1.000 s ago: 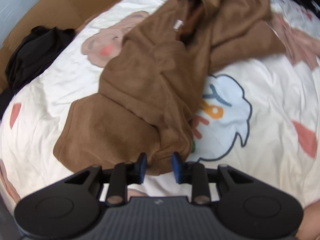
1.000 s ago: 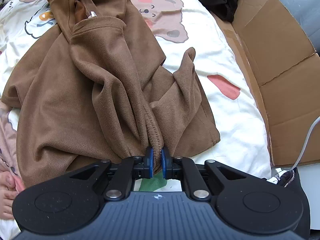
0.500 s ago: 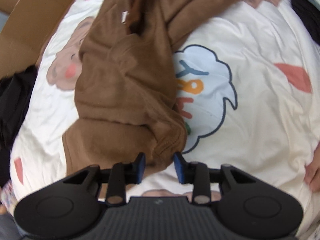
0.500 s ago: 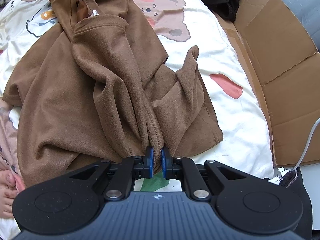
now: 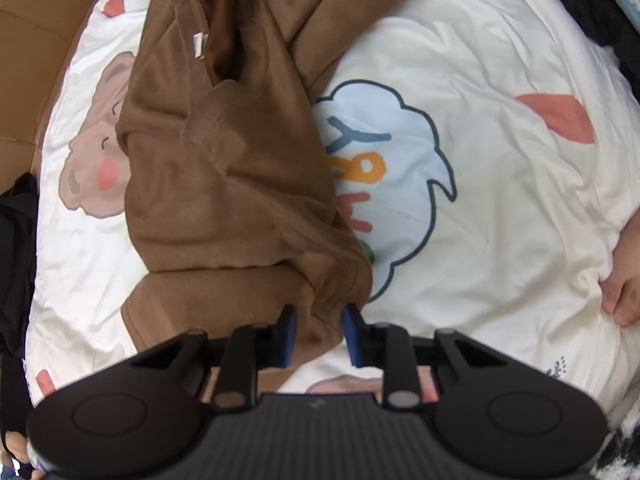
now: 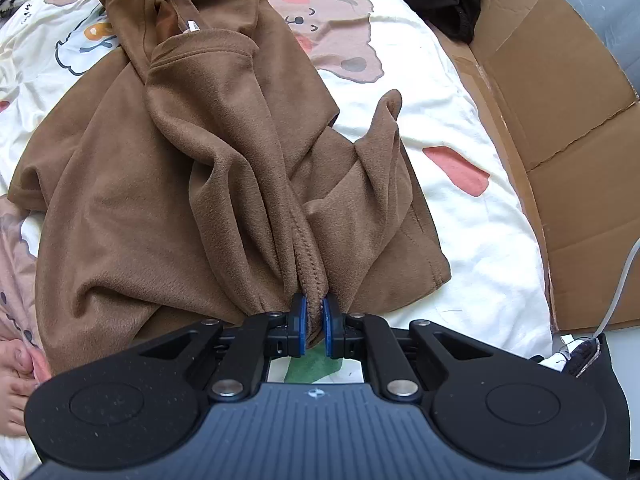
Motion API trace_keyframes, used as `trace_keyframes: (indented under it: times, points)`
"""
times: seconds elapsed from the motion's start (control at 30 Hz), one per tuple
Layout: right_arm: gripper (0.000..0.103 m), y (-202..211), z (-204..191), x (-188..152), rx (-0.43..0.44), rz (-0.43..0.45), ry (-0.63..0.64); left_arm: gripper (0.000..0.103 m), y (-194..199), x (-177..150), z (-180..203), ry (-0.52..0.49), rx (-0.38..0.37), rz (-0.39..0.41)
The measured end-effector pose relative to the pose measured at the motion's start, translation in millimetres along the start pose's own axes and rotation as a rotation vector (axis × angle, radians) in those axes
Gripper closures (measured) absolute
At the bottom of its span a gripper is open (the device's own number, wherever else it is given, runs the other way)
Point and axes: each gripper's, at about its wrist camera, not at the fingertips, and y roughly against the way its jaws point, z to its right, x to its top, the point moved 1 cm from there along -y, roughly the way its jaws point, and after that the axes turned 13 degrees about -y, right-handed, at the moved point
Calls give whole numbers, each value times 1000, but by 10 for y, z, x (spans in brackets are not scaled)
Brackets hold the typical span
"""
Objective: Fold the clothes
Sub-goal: 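Grasp the brown T-shirt edge with the left gripper beside the right gripper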
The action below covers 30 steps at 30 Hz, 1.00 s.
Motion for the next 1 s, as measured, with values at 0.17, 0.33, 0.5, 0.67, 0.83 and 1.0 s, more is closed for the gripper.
trace_keyframes:
  times: [0.17,0.33,0.5,0.67,0.83,1.0]
  points:
    - [94,2,-6,-6,4,0,-2,75,-177,52,1,-32,6,-11]
    - [94,-1,-10,-17,8,-1,-3,76,-269,92,37,-59,-35,-19]
    - [94,-19,-1,-15,10,-2,-4,76,-355,127,84,-84,-52,-28]
    - [94,-10,-33,-50,10,-2,-8,83,-462,155,61,-70,-68,-32]
    - [94,-11,-22,-55,13,-1,-9,91,-426,132,50,-39,-52,-19]
    - [94,38,-40,-59,3,8,3,92,-289,59,25,67,6,9]
